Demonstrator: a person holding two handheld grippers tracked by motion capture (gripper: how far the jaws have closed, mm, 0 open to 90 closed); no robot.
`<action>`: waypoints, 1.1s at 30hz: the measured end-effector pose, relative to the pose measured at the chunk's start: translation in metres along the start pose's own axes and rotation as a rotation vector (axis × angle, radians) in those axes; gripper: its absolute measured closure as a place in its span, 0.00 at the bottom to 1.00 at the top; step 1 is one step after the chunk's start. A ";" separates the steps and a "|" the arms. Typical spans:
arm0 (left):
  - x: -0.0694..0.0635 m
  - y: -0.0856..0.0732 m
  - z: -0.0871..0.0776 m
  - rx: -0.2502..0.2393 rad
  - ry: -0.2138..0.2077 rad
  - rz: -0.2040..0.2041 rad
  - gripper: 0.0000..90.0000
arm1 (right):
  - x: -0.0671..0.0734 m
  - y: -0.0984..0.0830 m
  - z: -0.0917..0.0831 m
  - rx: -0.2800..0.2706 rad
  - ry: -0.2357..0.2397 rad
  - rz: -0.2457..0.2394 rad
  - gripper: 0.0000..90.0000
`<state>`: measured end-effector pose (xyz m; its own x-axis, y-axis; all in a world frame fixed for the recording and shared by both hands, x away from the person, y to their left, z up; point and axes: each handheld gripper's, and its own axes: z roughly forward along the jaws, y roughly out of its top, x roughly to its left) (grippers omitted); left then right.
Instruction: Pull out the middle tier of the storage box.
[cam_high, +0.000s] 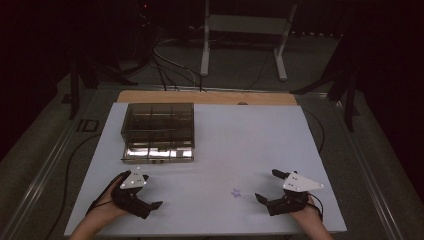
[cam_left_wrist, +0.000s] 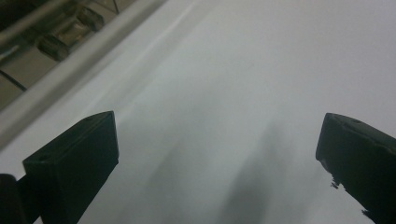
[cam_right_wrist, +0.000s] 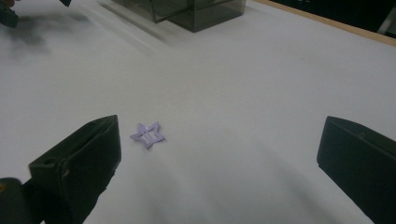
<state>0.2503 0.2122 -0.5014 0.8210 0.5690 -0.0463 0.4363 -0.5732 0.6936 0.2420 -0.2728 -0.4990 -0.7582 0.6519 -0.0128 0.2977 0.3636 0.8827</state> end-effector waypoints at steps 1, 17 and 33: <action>0.000 -0.001 0.001 -0.009 -0.002 -0.013 0.00 | 0.000 0.000 0.000 0.000 0.000 -0.001 0.00; -0.002 -0.013 0.001 -0.032 -0.003 -0.033 0.00 | -0.001 0.001 0.003 0.009 -0.003 -0.001 0.00; -0.006 -0.014 -0.002 -0.059 -0.002 -0.038 0.00 | 0.001 0.001 0.003 0.020 0.001 -0.009 0.00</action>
<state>0.2392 0.2179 -0.5095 0.8051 0.5885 -0.0747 0.4447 -0.5154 0.7326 0.2431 -0.2698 -0.4993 -0.7613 0.6481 -0.0203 0.3024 0.3826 0.8730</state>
